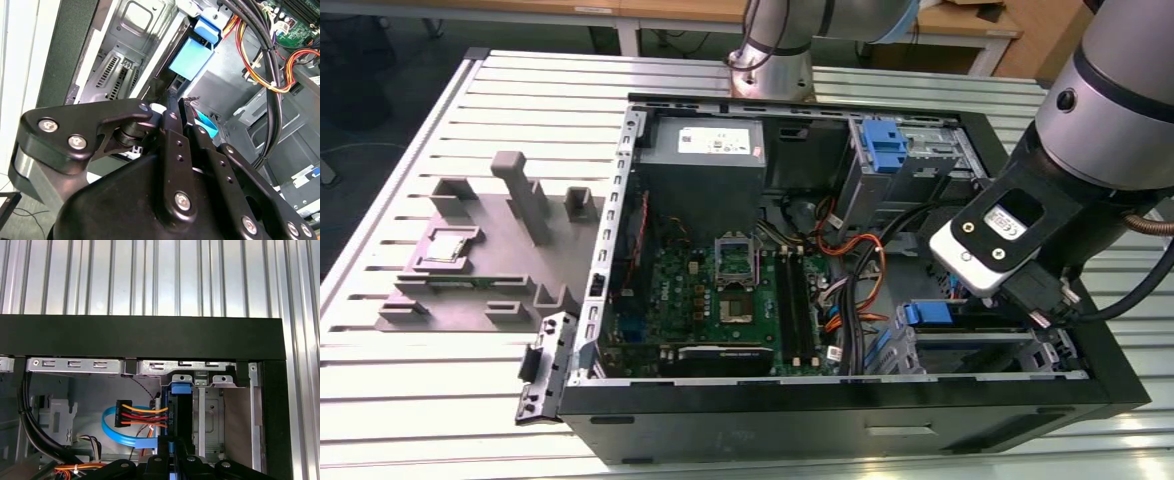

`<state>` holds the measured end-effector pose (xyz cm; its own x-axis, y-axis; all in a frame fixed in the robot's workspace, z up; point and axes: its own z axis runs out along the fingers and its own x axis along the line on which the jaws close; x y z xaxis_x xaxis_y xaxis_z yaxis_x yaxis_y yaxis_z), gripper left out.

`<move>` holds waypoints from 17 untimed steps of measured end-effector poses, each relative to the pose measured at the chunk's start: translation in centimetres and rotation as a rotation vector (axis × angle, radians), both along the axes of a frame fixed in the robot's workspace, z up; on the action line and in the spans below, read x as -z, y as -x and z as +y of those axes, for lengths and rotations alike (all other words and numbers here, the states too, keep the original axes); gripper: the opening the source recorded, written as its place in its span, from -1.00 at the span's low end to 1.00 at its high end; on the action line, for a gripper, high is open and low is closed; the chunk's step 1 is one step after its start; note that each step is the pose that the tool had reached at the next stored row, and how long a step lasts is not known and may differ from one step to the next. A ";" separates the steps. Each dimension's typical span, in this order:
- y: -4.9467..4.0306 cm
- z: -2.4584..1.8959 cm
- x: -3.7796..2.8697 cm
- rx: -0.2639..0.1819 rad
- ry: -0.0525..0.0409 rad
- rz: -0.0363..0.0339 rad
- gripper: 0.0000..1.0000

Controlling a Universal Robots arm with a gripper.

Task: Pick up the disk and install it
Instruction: 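Insert the second disk wire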

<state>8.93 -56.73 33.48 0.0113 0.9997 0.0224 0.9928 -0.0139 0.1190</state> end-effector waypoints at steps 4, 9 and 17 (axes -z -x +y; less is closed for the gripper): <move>0.00 -0.07 0.08 0.000 0.0002 0.0000 -0.68; 0.00 -0.08 0.17 0.001 -0.0003 0.0000 -0.68; 0.00 -0.08 0.05 0.001 -0.0017 0.0000 -0.68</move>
<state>8.93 -56.81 33.44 0.0119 0.9996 0.0241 0.9928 -0.0147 0.1191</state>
